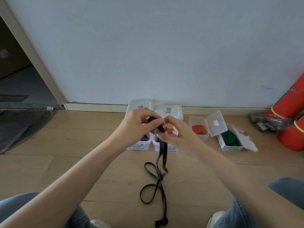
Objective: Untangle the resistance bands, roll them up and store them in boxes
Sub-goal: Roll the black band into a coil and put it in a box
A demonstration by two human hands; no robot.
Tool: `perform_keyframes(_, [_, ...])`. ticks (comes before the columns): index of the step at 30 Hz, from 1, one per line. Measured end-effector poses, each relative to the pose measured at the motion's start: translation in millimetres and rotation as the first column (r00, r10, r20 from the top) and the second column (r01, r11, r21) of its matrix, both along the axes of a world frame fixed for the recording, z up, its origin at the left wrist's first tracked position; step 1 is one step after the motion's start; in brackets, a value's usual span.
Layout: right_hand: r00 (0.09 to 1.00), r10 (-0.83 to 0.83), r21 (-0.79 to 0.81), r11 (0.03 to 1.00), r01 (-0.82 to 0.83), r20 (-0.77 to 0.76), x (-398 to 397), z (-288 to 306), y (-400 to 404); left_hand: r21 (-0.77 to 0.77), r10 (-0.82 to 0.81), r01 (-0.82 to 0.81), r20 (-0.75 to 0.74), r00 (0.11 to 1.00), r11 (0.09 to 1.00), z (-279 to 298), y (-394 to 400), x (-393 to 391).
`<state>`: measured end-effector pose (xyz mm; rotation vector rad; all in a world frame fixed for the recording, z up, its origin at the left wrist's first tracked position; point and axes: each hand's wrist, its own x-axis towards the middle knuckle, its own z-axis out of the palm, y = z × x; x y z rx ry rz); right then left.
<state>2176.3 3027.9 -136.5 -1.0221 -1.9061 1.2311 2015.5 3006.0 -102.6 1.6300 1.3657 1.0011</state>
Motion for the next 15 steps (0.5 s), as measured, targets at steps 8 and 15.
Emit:
perform_keyframes(8, [0.995,-0.081,0.155,0.984,0.089,-0.060,18,14,4,-0.204,0.086,-0.081,0.015,0.996,0.976,-3,4,-9])
perform_keyframes(15, [0.983,-0.145,0.555,0.830,0.057,0.115,16,20,-2,-0.423,-0.054,0.148,0.226,0.973,0.894,-8,3,-7])
